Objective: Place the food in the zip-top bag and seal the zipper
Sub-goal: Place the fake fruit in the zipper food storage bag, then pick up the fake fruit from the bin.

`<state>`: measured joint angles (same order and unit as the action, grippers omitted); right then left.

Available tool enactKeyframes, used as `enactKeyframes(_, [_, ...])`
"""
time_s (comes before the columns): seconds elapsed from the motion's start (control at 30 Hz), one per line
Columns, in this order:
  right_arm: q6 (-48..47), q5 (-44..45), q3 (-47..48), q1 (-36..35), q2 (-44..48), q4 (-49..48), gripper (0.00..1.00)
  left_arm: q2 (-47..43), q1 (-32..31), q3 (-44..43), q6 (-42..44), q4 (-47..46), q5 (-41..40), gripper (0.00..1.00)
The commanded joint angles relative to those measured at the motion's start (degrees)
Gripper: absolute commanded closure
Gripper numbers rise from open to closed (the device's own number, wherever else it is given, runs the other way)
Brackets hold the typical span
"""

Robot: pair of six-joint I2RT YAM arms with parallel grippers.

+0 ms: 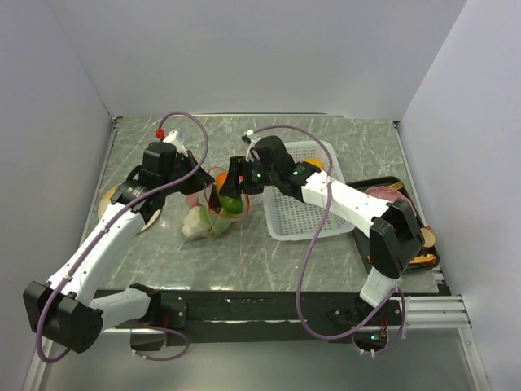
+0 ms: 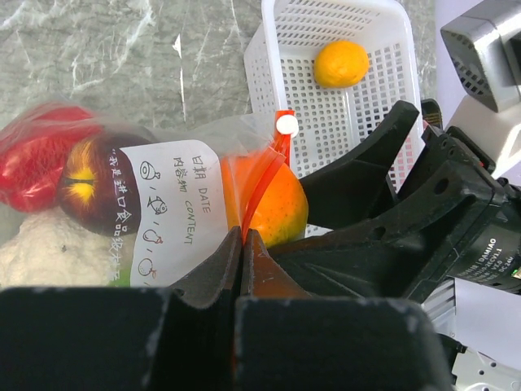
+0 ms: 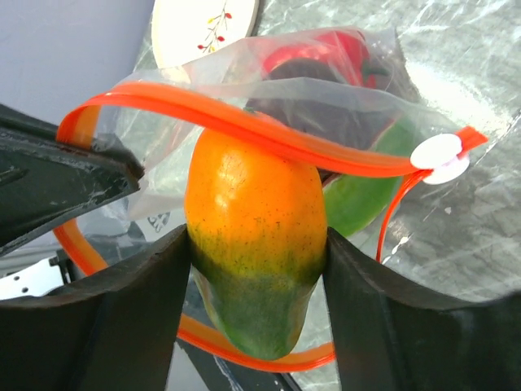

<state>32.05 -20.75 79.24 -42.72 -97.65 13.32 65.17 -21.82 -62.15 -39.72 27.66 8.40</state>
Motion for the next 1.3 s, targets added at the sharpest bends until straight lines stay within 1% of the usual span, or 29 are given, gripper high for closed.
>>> enactKeyframes(0.0, [-0.7,0.7,2.3,-0.2,-0.8,0.1,0.28,-0.9,-0.1,-2.5,0.1,-2.2,0.7,0.99])
enactKeyframes(0.03, [-0.9,0.5,2.1,-0.1,-0.3,0.0,0.22,-0.8,-0.1,-2.6,0.2,-2.0,0.6,0.99])
enactKeyframes(0.2, [-1.6,1.2,1.4,-0.1,1.0,0.6,0.17,-1.1,-0.1,-2.4,-0.1,-2.4,0.6,0.99])
enactKeyframes(0.53, [-0.1,9.6,-3.2,1.8,8.0,-0.3,0.16,-1.4,-0.2,-2.4,-0.2,-2.0,-0.1,0.99])
enactKeyframes(0.63, [0.0,13.0,-6.4,3.3,10.6,-0.8,0.16,-1.6,-0.1,-2.4,-0.1,-1.6,-0.5,0.99])
enactKeyframes(0.7, [0.8,16.8,-7.6,4.3,12.0,-0.4,0.16,-1.7,-0.1,-2.2,-0.2,-1.8,-0.5,0.99])
enactKeyframes(0.77, [2.8,20.5,-7.9,6.9,12.0,2.7,0.15,-1.8,-0.1,-2.1,-0.3,-1.8,-0.2,0.99])
enactKeyframes(0.83, [3.6,21.7,-7.1,10.3,10.7,6.5,0.15,-1.9,-0.1,-2.0,-0.3,-1.8,-0.4,0.99])
enactKeyframes(0.93, [5.0,26.5,-5.9,13.3,9.1,10.6,0.14,-2.0,-0.1,-2.0,-0.3,-2.0,-0.4,0.99])
enactKeyframes(1.07, [7.1,30.9,-4.5,15.5,6.9,13.7,0.11,-1.8,-0.1,-2.0,-0.1,-2.0,-0.1,0.99])
enactKeyframes(1.27, [9.0,36.1,-1.7,16.5,5.7,16.8,0.14,-2.8,-0.1,-1.0,-1.0,-3.0,-0.1,0.99])
